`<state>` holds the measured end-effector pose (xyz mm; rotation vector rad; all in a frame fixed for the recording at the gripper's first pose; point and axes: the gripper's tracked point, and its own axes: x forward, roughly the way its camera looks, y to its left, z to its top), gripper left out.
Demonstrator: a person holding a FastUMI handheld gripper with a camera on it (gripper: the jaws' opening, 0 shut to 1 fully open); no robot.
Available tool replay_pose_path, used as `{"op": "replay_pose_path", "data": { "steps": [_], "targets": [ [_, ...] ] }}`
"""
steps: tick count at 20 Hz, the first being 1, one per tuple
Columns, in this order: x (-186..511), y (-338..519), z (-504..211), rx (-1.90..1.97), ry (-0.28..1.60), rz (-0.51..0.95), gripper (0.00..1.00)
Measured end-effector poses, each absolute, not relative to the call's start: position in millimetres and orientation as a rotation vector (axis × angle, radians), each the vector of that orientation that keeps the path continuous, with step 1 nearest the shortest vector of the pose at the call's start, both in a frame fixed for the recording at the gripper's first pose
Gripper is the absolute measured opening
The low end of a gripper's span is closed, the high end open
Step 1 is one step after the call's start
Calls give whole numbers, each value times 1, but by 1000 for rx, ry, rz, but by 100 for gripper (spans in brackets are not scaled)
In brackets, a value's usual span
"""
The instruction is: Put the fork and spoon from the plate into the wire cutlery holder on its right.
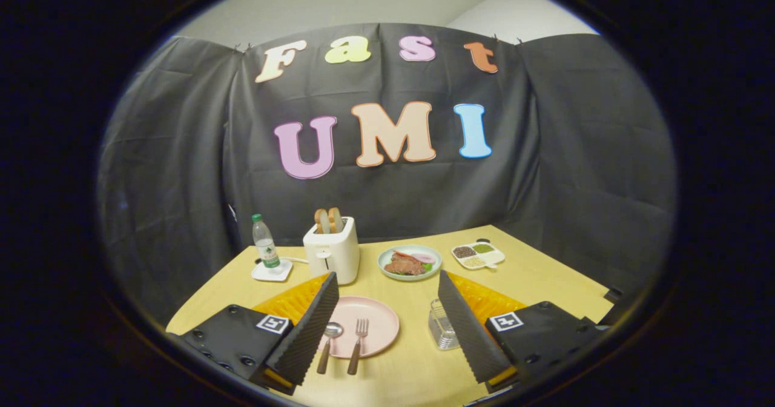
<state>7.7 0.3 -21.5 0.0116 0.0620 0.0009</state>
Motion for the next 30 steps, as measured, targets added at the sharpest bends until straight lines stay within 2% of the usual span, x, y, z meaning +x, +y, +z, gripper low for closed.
{"op": "replay_pose_path", "data": {
  "steps": [8, 27, 29, 30],
  "targets": [
    [15, 18, -66, 4, 138, 43, 100],
    [72, 42, -228, -110, 379, 123, 100],
    [74, 44, -231, -115, 384, 120, 98],
    [75, 46, -232, -119, 385, 123, 94]
  ]
}}
